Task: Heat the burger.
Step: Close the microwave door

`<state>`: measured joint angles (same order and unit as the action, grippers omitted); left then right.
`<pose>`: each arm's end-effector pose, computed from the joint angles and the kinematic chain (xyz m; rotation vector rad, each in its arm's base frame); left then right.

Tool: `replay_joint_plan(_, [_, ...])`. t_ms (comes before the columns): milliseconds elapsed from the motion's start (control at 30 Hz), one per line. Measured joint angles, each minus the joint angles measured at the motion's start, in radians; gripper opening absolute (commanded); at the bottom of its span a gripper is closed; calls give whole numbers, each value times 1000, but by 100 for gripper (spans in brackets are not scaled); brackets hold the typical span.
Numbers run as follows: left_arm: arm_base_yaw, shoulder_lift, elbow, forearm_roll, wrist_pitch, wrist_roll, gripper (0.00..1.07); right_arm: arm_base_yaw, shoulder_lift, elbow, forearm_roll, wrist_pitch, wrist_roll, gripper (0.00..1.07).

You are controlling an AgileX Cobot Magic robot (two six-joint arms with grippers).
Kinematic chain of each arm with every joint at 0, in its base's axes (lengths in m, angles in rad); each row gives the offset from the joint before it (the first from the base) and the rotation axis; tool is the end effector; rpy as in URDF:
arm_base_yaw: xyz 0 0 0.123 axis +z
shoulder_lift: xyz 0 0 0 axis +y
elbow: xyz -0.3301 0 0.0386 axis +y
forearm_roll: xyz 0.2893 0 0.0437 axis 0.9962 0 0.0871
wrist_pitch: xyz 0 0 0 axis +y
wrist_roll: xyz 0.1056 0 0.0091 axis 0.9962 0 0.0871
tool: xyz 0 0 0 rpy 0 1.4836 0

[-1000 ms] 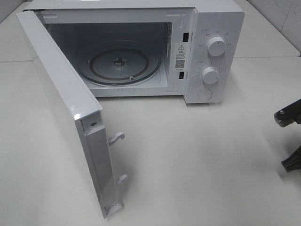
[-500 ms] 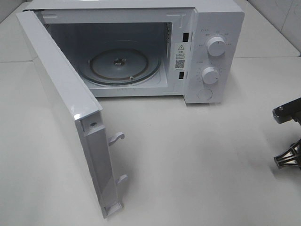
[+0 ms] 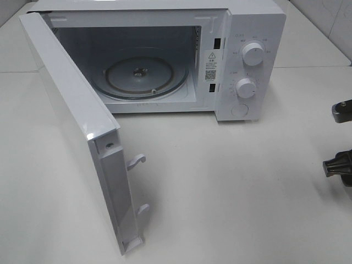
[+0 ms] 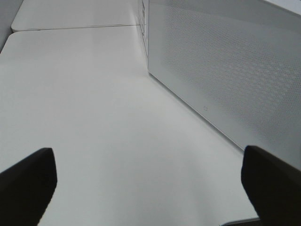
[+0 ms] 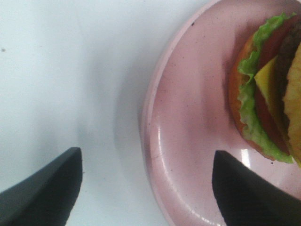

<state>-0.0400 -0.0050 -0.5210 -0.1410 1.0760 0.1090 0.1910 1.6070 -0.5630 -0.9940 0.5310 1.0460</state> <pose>-0.0083 -0.0128 0.2963 0.1609 2.0215 -0.1247 0.2662 0.0055 0.1318 -0.0016 2.7287 -0.5351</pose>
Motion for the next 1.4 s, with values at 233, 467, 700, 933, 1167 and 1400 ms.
replay_joint_plan(233, [0,0,0,0,0,0,102,0,-270,0,410,110,-443,76])
replay_joint_plan(467, [0,0,0,0,0,0,102,0,-488,1,737,177,-731,78])
replay_joint_plan(700, [0,0,0,0,0,0,102,0,-641,1,826,189,-832,83])
replay_joint_plan(933, [0,0,0,0,0,0,102,0,-846,1,850,246,-870,83])
replay_joint_plan(1167, [0,0,0,0,0,0,102,0,-1010,1,853,357,-884,82])
replay_joint_plan(1400, [0,0,0,0,0,0,102,0,-1200,5,857,490,-889,79])
